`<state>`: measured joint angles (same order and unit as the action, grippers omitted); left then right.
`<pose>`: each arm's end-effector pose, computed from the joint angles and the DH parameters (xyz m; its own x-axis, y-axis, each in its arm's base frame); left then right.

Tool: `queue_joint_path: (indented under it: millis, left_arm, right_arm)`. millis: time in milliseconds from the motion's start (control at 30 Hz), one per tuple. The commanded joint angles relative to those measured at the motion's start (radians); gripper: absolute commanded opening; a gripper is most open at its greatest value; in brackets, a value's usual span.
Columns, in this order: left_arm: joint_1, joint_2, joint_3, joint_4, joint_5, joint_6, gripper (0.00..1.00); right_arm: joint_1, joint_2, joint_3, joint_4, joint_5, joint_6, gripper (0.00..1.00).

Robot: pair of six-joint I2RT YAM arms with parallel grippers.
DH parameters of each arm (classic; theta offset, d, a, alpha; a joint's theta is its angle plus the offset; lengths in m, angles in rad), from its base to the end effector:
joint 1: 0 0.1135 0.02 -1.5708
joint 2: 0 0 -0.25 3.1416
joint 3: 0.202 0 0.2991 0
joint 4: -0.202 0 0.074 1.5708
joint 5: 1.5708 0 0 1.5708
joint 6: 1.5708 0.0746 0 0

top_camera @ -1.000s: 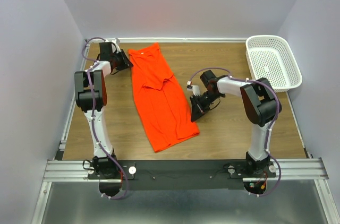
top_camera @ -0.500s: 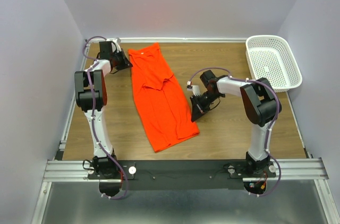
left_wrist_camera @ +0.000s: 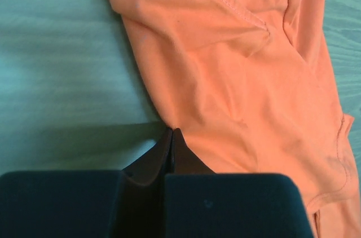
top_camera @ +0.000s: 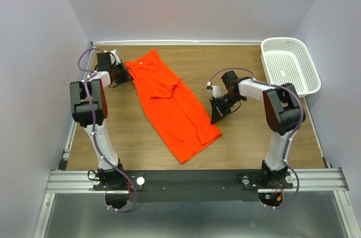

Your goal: Fold and stack the t-shirts

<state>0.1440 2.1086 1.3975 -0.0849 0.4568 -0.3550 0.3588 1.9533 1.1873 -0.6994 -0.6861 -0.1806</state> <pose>0.5073 0.0403 0.0817 -0.7245 -0.4203 -0.5464 -0.0802 0.8387 -0.5387 0.3392 0.1777 0.0546 -0.8560 -0.4694 -0.2167 -0.4959 0.6269 0.6009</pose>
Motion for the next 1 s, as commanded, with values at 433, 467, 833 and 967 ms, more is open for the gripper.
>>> queue_joint_path:
  millis: [433,467,833,967]
  left_arm:
    - [0.054,-0.357,-0.397,0.056,-0.064,-0.013,0.00]
    - [0.054,-0.375,-0.410,0.063,-0.073,-0.021,0.00]
    - [0.058,-0.670,-0.482,0.115,-0.220,0.033,0.53]
    - [0.063,-0.584,-0.413,0.160,-0.070,0.127,0.56]
  right_arm:
    - [-0.211,0.119,0.182,-0.236,0.160,-0.338,0.04]
    - [-0.215,0.118,0.195,-0.238,0.163,-0.342,0.04]
    - [-0.219,0.018,0.319,-0.288,-0.013,-0.364,0.65]
    - [-0.218,-0.013,0.333,-0.311,-0.145,-0.373,0.65]
